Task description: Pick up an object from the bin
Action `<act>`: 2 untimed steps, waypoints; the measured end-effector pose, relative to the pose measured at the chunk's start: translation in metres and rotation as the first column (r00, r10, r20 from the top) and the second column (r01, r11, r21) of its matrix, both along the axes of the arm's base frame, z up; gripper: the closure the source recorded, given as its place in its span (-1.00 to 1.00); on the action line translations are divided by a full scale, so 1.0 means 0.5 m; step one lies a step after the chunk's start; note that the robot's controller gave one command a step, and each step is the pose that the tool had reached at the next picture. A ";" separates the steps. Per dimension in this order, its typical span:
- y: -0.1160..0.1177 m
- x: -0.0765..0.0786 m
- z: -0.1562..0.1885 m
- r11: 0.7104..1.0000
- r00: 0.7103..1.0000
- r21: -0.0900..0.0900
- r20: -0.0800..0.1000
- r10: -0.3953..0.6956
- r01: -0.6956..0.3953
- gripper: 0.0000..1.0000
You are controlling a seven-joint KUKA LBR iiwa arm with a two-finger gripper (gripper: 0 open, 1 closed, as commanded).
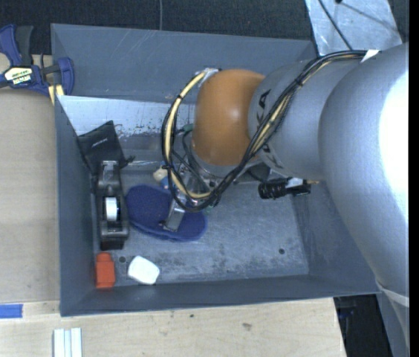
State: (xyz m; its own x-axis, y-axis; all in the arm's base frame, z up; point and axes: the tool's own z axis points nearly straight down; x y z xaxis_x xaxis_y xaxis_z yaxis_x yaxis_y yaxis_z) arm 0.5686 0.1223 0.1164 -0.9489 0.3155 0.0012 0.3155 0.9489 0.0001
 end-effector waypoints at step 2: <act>0.017 0.020 -0.082 0.933 0.933 -0.001 0.004 -0.360 0.360 -1.00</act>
Offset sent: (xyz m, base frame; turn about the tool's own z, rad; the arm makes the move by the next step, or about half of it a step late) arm -0.0063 0.0041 0.0081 0.2611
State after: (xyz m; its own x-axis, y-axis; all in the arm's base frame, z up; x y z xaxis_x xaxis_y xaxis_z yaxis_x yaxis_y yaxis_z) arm 0.5786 0.1309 0.0751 -0.7715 0.6362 -0.0026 0.6362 0.7715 0.0006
